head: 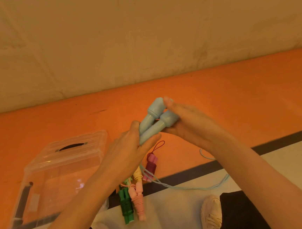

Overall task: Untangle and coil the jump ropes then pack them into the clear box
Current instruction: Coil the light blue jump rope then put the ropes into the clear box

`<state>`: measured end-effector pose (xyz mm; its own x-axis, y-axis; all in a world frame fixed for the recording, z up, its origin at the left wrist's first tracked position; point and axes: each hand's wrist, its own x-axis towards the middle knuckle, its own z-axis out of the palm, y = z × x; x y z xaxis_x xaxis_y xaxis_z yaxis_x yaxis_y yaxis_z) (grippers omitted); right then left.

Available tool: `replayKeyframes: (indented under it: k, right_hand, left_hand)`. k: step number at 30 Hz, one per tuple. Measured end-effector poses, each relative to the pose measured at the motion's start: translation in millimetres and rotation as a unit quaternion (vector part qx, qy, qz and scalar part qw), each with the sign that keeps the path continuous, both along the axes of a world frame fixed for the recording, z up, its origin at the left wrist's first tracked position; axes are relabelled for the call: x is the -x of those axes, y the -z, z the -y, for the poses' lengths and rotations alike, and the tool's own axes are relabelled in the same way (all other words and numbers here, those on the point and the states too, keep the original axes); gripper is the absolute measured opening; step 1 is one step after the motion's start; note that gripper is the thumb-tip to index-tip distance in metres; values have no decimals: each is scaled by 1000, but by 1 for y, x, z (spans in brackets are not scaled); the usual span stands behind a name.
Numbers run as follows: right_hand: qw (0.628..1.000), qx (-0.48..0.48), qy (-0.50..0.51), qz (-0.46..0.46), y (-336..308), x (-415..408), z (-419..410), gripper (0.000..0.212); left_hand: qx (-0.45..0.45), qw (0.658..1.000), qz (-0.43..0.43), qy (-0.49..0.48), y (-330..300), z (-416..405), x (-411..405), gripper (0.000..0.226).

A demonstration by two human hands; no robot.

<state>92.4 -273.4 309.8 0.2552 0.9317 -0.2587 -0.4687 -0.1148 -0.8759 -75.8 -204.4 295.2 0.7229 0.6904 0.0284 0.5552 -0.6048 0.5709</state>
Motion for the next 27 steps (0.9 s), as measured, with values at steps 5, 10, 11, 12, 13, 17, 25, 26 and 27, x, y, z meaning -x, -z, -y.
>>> replayKeyframes:
  k: [5, 10, 11, 12, 13, 17, 25, 26, 27]
  right_hand:
    - [989, -2, 65, 136, 6, 1, -2, 29]
    - [981, -2, 86, 175, 4, -2, -3, 29]
    - [981, -3, 90, 173, 4, -2, -4, 29]
    - [981, -5, 94, 169, 4, -2, -4, 28]
    - [981, -6, 98, 168, 4, -2, -4, 27]
    - [979, -9, 108, 173, 4, 1, -5, 26]
    - [981, -8, 114, 159, 2, -3, -2, 31]
    - [980, -8, 115, 165, 2, -2, -2, 31]
    - [978, -8, 115, 174, 3, -2, -2, 31]
  left_hand:
    - [48, 998, 11, 26, -1, -3, -2, 46]
    - [159, 983, 83, 27, -4, -4, 0, 40]
    - [170, 981, 94, 28, -4, -6, 0, 35]
    - [172, 979, 102, 32, -4, -8, 2, 32]
    - [170, 979, 111, 38, -5, -9, 3, 31]
    - [122, 985, 113, 43, -1, -7, 4, 33]
    - [130, 984, 89, 84, -10, -10, 4, 38]
    - [127, 985, 79, 88, -9, -10, 4, 39]
    - [119, 986, 70, 90, -8, -10, 4, 40]
